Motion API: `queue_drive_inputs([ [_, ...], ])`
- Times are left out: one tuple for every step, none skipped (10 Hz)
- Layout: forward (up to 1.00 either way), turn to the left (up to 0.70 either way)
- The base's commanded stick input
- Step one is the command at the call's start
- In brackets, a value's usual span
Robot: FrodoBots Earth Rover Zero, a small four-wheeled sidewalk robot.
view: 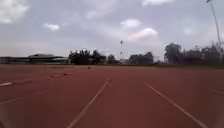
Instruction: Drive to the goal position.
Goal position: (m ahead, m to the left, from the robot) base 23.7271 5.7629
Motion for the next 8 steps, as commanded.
queue_drive_inputs([
  [0.45, 0.0],
  [0.45, 0.0],
  [0.45, 0.0],
  [0.45, 0.0],
  [0.45, 0.0],
  [0.45, 0.0],
  [0.45, 0.0],
  [0.45, 0.0],
])
